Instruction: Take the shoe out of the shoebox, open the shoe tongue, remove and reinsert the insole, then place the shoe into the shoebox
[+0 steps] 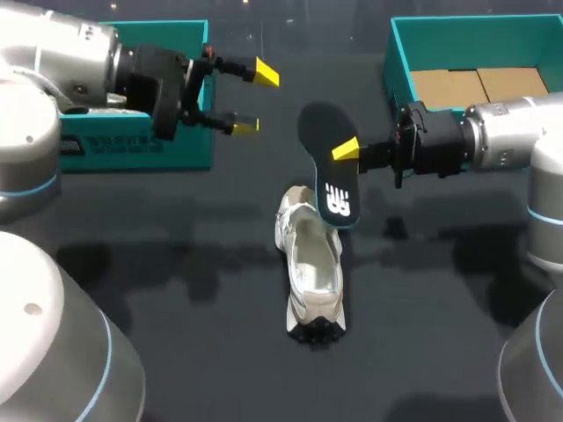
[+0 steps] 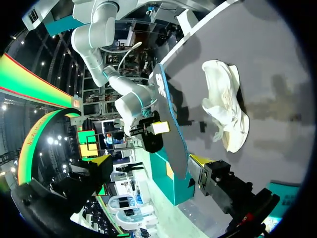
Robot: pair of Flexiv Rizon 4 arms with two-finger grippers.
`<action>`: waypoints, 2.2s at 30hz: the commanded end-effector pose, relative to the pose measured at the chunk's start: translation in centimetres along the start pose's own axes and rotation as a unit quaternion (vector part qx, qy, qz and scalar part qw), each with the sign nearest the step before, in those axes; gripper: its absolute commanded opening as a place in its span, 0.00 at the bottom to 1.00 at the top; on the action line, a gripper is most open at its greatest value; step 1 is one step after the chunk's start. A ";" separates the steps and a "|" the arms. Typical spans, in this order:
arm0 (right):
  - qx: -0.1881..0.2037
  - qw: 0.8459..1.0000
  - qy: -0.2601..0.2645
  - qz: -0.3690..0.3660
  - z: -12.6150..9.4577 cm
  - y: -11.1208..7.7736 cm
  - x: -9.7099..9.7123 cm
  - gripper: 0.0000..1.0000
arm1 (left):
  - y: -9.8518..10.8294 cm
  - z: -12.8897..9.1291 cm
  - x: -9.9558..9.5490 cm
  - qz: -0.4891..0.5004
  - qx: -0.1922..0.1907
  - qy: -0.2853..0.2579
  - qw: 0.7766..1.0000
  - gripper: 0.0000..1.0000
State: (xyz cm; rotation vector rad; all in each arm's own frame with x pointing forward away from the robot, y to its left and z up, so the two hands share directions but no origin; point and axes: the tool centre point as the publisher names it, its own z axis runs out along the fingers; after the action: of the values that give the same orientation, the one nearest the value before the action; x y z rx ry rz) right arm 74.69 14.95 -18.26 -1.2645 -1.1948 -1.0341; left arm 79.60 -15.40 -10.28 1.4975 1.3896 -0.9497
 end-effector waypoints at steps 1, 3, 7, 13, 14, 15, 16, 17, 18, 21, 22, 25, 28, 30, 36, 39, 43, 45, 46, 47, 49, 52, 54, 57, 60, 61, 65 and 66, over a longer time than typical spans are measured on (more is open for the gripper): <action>-0.010 1.000 -0.002 0.000 0.6 -0.5 -0.5 0.00 | 2.3 -1.0 -1.3 0.019 0.034 0.204 0.978 1.00; -0.010 1.000 -0.002 0.000 0.6 -0.5 -0.5 0.00 | 2.3 -1.0 -1.3 0.019 0.034 0.204 0.978 1.00; -0.010 1.000 -0.002 0.000 0.6 -0.5 -0.5 0.00 | 2.3 -1.0 -1.3 0.019 0.034 0.204 0.978 1.00; -0.010 1.000 -0.002 0.000 0.6 -0.5 -0.5 0.00 | 2.3 -1.0 -1.3 0.019 0.034 0.204 0.978 1.00; -0.010 1.000 -0.002 0.000 0.6 -0.5 -0.5 0.00 | 2.8 -0.7 -1.7 0.002 0.027 0.218 0.976 1.00; -0.010 1.000 -0.002 0.000 0.6 -0.5 -0.5 0.00 | 3.3 -0.3 -2.1 -0.013 0.032 0.239 0.971 1.00; -0.010 1.000 -0.002 0.000 0.6 -0.5 -0.5 0.00 | 3.8 0.0 -2.4 -0.020 0.040 0.258 0.965 1.00; -0.010 1.000 -0.002 0.000 0.6 -0.5 -0.5 0.00 | 4.0 0.1 -2.8 -0.019 0.032 0.275 0.961 1.00; -0.010 1.000 -0.002 0.000 0.6 -0.5 -0.5 0.00 | 4.2 0.3 -3.2 -0.020 0.034 0.297 0.954 1.00; -0.010 1.000 -0.002 0.000 0.6 -0.5 -0.5 0.00 | 4.8 1.0 -4.2 -0.030 0.068 0.349 0.934 1.00; -0.010 1.000 -0.002 0.000 0.6 -0.5 -0.5 0.00 | 5.0 1.3 -4.7 -0.032 0.077 0.378 0.922 1.00; -0.010 1.000 -0.002 0.000 0.6 -0.5 -0.5 0.00 | 4.8 1.8 -5.6 0.013 0.009 0.441 0.897 1.00; -0.010 1.000 -0.002 0.000 0.6 -0.5 -0.5 0.00 | 4.8 1.8 -5.6 0.013 0.009 0.441 0.897 1.00; -0.010 1.000 -0.002 0.000 0.6 -0.5 -0.5 0.00 | 4.8 1.8 -5.6 0.013 0.009 0.441 0.897 1.00; -0.010 1.000 -0.002 0.000 0.6 -0.5 -0.5 0.00 | 5.0 2.3 -5.7 0.002 0.022 0.459 0.888 1.00; -0.010 1.000 -0.002 0.000 0.6 -0.5 -0.5 0.00 | 5.2 3.3 -6.4 -0.013 0.045 0.487 0.872 1.00; -0.010 1.000 -0.002 0.000 0.6 -0.5 -0.5 0.00 | 5.5 4.7 -6.8 -0.032 0.082 0.524 0.847 1.00; -0.010 1.000 -0.002 0.000 0.6 -0.5 -0.5 0.00 | 5.5 5.2 -6.7 -0.043 0.098 0.533 0.839 1.00; -0.010 1.000 -0.002 0.000 0.6 -0.5 -0.5 0.00 | 5.6 5.5 -6.7 -0.051 0.108 0.540 0.833 1.00; -0.010 1.000 -0.002 0.000 0.6 -0.5 -0.5 0.00 | 5.6 5.8 -6.7 -0.055 0.109 0.549 0.827 1.00; -0.010 1.000 -0.002 0.000 0.6 -0.5 -0.5 0.00 | 5.6 6.5 -6.6 -0.062 0.119 0.559 0.818 1.00; -0.010 1.000 -0.002 0.000 0.6 -0.5 -0.5 0.00 | 5.6 7.3 -6.5 -0.064 0.110 0.577 0.807 1.00; -0.010 1.000 -0.002 0.000 0.6 -0.5 -0.5 0.00 | 5.6 7.7 -6.3 -0.071 0.107 0.587 0.799 1.00; -0.010 1.000 -0.002 0.000 0.6 -0.5 -0.5 0.00 | 5.5 8.0 -6.1 -0.078 0.100 0.595 0.794 1.00; -0.010 1.000 -0.002 0.000 0.6 -0.5 -0.5 0.00 | 5.3 8.3 -5.9 -0.084 0.092 0.600 0.790 1.00; -0.010 1.000 -0.002 0.000 0.6 -0.5 -0.5 0.00 | 5.2 8.4 -5.7 -0.086 0.089 0.602 0.789 1.00; -0.010 1.000 -0.002 0.000 0.6 -0.5 -0.5 0.00 | 4.8 8.5 -5.4 -0.094 0.090 0.605 0.786 1.00; -0.010 1.000 -0.002 0.000 0.6 -0.5 -0.5 0.00 | 4.7 8.5 -5.4 -0.094 0.091 0.605 0.785 1.00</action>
State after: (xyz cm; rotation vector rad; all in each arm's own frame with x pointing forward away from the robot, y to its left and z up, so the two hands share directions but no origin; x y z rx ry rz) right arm 74.22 15.34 -18.68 -1.2806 -1.1902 -1.0456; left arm 83.97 -24.99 -7.76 2.2227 2.3434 -0.2177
